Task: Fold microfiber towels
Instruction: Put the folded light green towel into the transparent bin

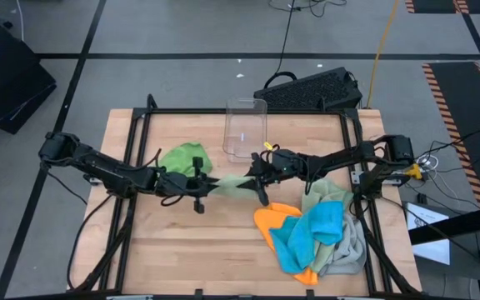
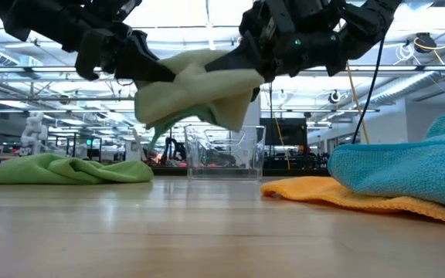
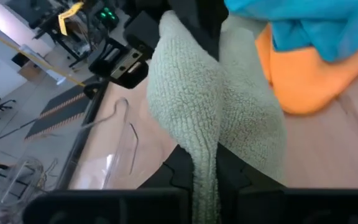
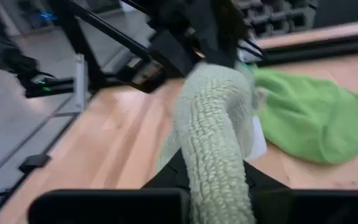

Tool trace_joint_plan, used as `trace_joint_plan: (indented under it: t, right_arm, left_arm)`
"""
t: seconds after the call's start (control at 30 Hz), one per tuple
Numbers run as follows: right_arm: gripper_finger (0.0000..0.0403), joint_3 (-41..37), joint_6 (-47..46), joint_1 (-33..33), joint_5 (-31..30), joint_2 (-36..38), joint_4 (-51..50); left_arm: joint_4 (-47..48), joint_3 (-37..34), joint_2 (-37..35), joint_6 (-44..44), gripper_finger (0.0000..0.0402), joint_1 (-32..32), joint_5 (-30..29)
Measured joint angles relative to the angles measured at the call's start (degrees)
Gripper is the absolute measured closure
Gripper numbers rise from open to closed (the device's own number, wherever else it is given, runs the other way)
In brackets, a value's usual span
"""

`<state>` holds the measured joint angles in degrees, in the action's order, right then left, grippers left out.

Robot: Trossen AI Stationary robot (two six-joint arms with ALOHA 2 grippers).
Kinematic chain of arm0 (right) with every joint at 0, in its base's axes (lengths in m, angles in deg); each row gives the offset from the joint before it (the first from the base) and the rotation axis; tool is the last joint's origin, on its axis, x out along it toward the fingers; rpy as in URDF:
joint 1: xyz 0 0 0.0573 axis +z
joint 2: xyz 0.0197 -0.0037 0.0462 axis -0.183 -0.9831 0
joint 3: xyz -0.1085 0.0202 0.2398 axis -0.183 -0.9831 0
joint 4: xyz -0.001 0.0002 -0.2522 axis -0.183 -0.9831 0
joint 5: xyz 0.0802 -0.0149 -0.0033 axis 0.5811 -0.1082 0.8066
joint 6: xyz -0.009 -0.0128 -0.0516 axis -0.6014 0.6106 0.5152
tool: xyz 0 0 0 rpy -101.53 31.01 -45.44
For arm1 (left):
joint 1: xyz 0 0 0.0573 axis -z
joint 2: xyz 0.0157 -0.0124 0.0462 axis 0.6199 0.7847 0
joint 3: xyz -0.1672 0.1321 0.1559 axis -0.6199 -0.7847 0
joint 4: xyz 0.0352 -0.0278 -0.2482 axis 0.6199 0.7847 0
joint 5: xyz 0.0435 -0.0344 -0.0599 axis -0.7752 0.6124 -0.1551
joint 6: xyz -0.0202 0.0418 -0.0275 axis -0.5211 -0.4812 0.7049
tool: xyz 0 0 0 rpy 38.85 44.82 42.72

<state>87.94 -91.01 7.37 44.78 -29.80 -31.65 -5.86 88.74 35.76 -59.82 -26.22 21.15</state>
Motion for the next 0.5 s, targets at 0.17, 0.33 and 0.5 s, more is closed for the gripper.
trace_joint_plan:
  t: [0.17, 0.33, 0.5]
  right_arm:
    - [0.0373, 0.0, 3.35, -3.88, -0.15, 5.62, -5.51]
    - [0.039, 0.0, 6.85, -9.51, 0.15, 10.46, -10.82]
    - [0.039, 0.0, 7.84, -16.11, 4.23, 11.71, -12.03]
  left_arm:
    - [-5.36, 0.11, 0.0, 0.42, 0.035, -2.89, -0.73]
    - [-13.18, 0.11, 0.0, -1.29, 0.0288, -7.92, -0.78]
    - [-16.39, 0.09, -0.3, -0.3, 0.0235, -15.04, -2.13]
